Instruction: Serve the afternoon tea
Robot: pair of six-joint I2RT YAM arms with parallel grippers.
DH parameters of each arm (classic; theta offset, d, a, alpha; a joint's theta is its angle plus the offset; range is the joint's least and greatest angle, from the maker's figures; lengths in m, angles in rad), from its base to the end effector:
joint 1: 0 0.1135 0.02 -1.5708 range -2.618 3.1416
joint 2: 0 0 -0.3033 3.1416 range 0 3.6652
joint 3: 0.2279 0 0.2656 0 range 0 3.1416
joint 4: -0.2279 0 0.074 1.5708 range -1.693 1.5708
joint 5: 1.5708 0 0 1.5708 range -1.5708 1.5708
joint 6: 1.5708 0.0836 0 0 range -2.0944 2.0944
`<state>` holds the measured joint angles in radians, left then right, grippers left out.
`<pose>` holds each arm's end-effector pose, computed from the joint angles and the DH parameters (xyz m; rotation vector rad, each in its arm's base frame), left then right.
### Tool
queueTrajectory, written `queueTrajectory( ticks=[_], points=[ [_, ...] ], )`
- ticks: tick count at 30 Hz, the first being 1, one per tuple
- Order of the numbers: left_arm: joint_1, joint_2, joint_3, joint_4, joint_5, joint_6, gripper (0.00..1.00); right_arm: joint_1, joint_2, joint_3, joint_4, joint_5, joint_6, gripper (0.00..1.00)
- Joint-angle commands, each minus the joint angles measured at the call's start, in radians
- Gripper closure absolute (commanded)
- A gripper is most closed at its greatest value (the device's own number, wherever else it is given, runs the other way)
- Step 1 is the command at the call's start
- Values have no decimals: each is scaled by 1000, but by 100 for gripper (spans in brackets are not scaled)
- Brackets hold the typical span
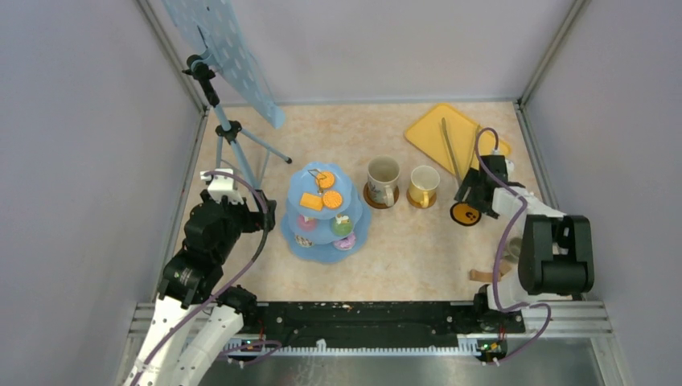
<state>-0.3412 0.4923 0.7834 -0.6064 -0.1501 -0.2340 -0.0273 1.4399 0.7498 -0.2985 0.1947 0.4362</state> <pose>0.1288 -0.0325 0.3400 -0.0017 1.8902 -0.2524 0.3034 -0.0245 0.1655 0.6538 2.4478 -0.0881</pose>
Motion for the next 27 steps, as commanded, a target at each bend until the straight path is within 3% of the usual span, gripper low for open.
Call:
queueTrajectory(
  ticks=[1, 2, 7, 19, 27],
  points=[
    [7, -13, 9, 32, 0, -4, 1, 0, 76, 68, 79, -60, -49, 24],
    [10, -13, 8, 31, 1, -4, 1, 3, 80, 63, 95, -73, -56, 29],
    [19, -10, 9, 33, 1, -3, 1, 21, 105, 81, 23, -34, -72, 32],
    [32, 13, 8, 37, 16, 1, 1, 182, 1, -89, 5, -187, 36, 37],
    [47, 19, 7, 38, 20, 2, 1, 217, -125, -214, -50, -314, 176, 37]
  ],
)
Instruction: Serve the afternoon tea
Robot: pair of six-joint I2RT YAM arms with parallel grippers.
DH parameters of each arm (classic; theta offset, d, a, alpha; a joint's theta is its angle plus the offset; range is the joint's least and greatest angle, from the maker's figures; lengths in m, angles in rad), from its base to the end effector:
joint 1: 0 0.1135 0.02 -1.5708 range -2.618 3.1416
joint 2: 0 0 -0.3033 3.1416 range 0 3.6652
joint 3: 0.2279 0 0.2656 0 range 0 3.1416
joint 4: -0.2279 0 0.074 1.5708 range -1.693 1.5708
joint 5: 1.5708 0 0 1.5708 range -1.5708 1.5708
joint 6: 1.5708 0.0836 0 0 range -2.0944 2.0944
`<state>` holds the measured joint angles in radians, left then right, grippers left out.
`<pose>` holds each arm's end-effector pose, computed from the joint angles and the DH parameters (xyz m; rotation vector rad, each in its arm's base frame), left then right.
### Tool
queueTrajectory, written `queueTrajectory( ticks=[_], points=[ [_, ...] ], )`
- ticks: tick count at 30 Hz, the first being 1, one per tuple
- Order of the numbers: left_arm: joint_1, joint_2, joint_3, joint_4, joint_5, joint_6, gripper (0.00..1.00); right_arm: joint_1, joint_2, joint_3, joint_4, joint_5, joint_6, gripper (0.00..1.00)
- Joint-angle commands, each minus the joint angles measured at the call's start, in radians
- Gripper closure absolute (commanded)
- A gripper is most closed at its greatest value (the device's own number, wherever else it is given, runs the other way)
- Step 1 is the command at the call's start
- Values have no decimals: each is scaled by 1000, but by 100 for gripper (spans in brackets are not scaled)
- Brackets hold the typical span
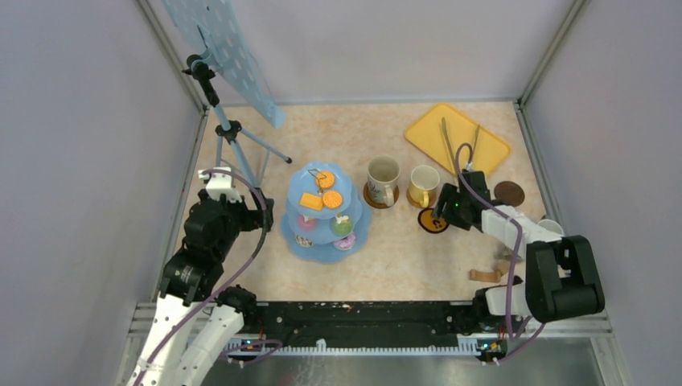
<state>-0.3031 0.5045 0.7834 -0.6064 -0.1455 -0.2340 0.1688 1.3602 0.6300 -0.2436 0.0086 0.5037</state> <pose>0.1325 -0.0288 0.3386 -0.0335 1.9008 -0.2275 0.2742 0.0460 0.1519 0.4307 2.5276 0.2499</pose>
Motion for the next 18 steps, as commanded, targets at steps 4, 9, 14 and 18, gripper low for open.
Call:
queueTrajectory(
  ticks=[4, 9, 14, 18],
  points=[
    [12, 14, 7, 39, 18, 2, 1, 20, -133, -115, -136, -183, 115, 37],
    [13, 20, 6, 40, 25, 4, 1, -71, -206, -82, -60, -135, 159, 40],
    [15, 11, 6, 37, 19, 2, 1, -161, -58, -27, 64, -114, 173, 51],
    [14, 10, 8, 36, 18, 1, 1, -165, 84, 20, 120, -189, 165, 57]
  ],
)
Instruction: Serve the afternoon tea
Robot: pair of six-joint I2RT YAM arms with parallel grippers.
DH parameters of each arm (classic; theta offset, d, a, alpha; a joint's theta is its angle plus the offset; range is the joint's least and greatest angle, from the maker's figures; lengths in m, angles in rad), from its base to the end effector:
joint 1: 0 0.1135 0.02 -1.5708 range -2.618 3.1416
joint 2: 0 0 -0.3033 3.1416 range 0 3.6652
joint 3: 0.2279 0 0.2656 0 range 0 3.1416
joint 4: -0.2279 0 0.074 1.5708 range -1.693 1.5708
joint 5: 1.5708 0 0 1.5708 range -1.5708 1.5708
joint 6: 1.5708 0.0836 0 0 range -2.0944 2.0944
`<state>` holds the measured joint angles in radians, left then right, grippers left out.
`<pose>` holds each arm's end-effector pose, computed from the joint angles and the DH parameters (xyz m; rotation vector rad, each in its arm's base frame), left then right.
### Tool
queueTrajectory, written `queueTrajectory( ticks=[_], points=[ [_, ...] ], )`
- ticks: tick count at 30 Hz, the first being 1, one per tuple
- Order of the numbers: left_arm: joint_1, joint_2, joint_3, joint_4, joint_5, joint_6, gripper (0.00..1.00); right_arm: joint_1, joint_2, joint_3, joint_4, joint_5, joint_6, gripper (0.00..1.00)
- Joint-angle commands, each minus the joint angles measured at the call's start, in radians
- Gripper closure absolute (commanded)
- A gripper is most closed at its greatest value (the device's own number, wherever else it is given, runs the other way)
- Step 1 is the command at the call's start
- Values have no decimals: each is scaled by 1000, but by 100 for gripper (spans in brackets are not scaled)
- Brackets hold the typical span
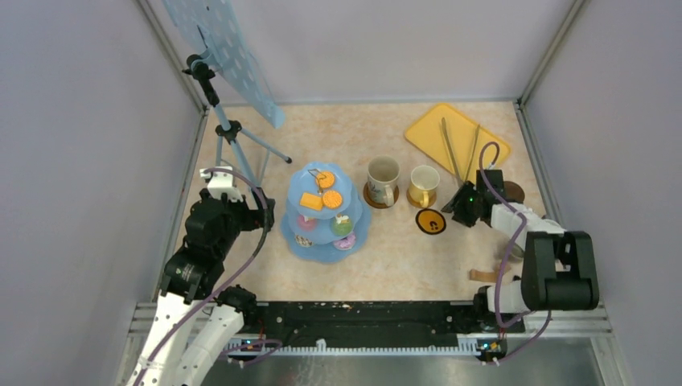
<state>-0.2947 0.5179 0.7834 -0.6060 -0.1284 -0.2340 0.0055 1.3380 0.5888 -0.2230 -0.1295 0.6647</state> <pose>0.1354 -0.0299 0.3370 -0.0288 1.9151 -0.2345 0.2687 0.0123 0.1467 0.7881 2.4637 0.4208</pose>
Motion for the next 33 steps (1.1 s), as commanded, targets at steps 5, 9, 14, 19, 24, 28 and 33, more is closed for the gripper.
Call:
queueTrajectory(
  ticks=[5, 9, 14, 19, 24, 28, 33],
  points=[
    [6, -5, 7, 36, 1, 1, 1, 122, 120, 24, 73, -125, 56, 64],
    [8, -1, 8, 37, 2, 2, 1, 220, 1, -123, 91, -137, 233, 67],
    [8, 11, 7, 38, 7, 2, 1, 261, -158, -257, 166, -163, 416, 69],
    [8, 13, 7, 38, 8, 2, 1, 228, -341, -238, -6, -2, 292, 66],
    [8, 12, 7, 38, 9, 2, 1, 268, -275, -263, 41, -119, 226, 66],
    [9, 14, 8, 38, 9, 4, 1, 464, -221, -258, 145, -68, 308, 65],
    [13, 13, 9, 35, 7, 1, 1, 473, -241, -150, 43, 59, 244, 59]
  ],
)
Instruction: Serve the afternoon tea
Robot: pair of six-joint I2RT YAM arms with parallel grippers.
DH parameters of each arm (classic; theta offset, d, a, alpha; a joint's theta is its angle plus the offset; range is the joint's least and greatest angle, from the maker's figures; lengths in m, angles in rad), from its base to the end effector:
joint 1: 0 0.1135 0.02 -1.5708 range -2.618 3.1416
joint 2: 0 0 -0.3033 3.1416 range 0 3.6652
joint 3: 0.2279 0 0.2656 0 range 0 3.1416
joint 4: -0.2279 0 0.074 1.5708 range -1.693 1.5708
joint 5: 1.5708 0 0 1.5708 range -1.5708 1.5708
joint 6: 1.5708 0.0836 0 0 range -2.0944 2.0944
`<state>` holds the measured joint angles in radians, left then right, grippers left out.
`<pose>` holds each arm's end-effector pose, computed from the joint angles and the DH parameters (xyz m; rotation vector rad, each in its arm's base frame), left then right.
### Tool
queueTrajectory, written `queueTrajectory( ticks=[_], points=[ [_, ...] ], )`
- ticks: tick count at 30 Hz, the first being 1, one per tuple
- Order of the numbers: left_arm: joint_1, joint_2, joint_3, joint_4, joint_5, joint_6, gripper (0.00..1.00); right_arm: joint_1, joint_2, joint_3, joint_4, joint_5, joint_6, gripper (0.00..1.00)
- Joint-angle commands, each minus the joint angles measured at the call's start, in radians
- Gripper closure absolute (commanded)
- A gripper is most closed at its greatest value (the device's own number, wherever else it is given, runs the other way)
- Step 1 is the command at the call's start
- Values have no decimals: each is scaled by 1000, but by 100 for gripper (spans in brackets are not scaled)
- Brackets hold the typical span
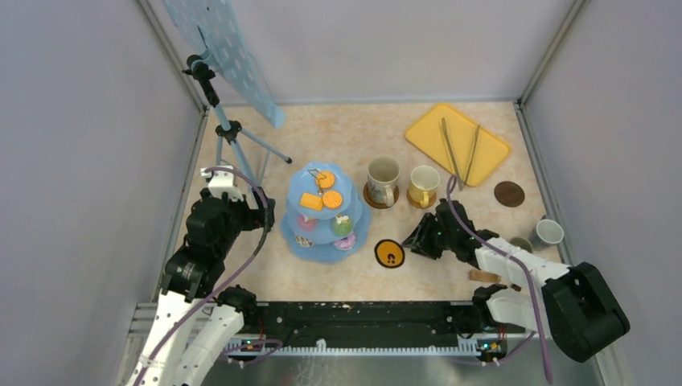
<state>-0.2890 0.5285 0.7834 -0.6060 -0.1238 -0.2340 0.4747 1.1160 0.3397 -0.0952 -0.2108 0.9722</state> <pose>0.1378 -0.0302 0.3358 -0.0304 1.9257 -0.2324 0.1821 0.1132 0.1283 0.5483 2.5700 0.8420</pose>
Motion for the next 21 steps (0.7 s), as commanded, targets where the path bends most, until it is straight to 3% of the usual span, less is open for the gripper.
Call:
queueTrajectory(
  ticks=[1, 7, 10, 11, 16, 18, 21],
  points=[
    [8, 3, 9, 36, 2, 1, 1, -5, -34, 150, -168, 194, -115, 57],
    [7, -9, 6, 40, 4, 3, 1, -134, -87, 501, -571, 500, -417, 45],
    [3, -13, 6, 40, 1, 3, 1, -150, -47, 677, -763, 832, -426, 22],
    [0, -15, 7, 40, 0, 2, 1, -183, -29, 717, -796, 901, -426, 19],
    [-39, -5, 8, 36, -3, 1, 1, -460, 11, 803, -785, 837, -443, 13],
    [-53, -2, 9, 35, -1, 1, 1, -568, -8, 776, -751, 819, -390, 6],
    [-63, 0, 11, 32, 0, -1, 1, -736, -6, 725, -748, 754, -249, 10]
  ],
)
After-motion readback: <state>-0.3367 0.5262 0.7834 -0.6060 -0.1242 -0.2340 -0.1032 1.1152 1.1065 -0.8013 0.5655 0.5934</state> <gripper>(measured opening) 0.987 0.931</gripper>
